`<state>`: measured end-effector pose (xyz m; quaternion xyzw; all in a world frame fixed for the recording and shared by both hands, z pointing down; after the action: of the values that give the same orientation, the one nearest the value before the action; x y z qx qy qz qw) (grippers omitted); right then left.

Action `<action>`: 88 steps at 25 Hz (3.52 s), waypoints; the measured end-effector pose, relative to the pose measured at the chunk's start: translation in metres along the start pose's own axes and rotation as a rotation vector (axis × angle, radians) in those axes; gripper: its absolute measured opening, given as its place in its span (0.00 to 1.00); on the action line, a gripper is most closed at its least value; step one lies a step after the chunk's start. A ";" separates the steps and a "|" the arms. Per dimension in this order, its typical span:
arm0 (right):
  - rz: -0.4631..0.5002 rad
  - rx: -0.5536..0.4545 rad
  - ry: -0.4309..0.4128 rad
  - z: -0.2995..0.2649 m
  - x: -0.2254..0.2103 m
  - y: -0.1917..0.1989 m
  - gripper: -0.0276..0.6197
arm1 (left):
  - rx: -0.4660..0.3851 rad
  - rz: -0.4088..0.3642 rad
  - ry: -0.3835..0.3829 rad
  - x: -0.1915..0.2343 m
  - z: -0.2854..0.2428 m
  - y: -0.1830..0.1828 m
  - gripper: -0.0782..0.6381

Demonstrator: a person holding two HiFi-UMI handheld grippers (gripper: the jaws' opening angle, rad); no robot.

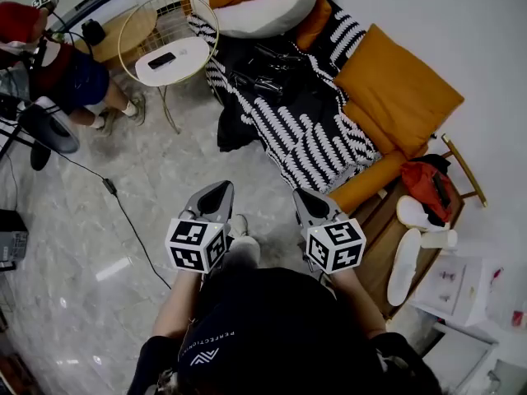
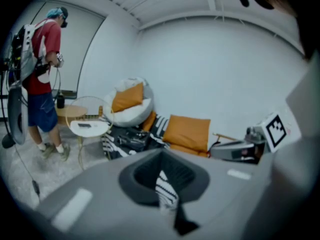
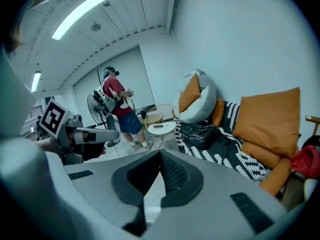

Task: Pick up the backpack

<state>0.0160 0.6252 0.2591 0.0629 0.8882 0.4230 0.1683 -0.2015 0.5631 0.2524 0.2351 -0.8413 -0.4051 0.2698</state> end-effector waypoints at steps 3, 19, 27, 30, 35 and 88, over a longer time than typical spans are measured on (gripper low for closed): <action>-0.008 0.011 0.010 -0.024 -0.001 -0.018 0.04 | 0.013 -0.013 0.019 0.021 -0.018 -0.017 0.12; 0.024 0.048 0.052 -0.126 0.003 -0.087 0.04 | 0.031 0.005 0.058 0.118 -0.054 -0.050 0.18; 0.043 0.059 0.074 -0.158 -0.014 -0.109 0.05 | 0.027 0.015 0.026 0.145 -0.074 -0.059 0.24; 0.066 0.060 0.074 -0.174 -0.025 -0.122 0.08 | 0.029 0.046 0.027 0.154 -0.085 -0.063 0.27; 0.136 0.069 0.061 -0.212 -0.053 -0.154 0.14 | 0.036 0.095 0.066 0.161 -0.116 -0.079 0.30; 0.555 0.513 -0.180 -0.648 -0.386 -0.243 0.33 | 0.322 0.674 -0.313 0.294 -0.539 -0.070 0.38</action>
<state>0.1561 -0.1003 0.5458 0.3777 0.8960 0.2094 0.1035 -0.0598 0.0440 0.5566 -0.0789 -0.9549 -0.1878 0.2159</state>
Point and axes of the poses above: the fingertips, and each gripper's own axes: z backward along the fingers, x to its left, y out of its underside, the point moved 8 cm from there along z, backward along the fingers, and after that the axes turned 6 degrees about x, right-handed, at the moved point
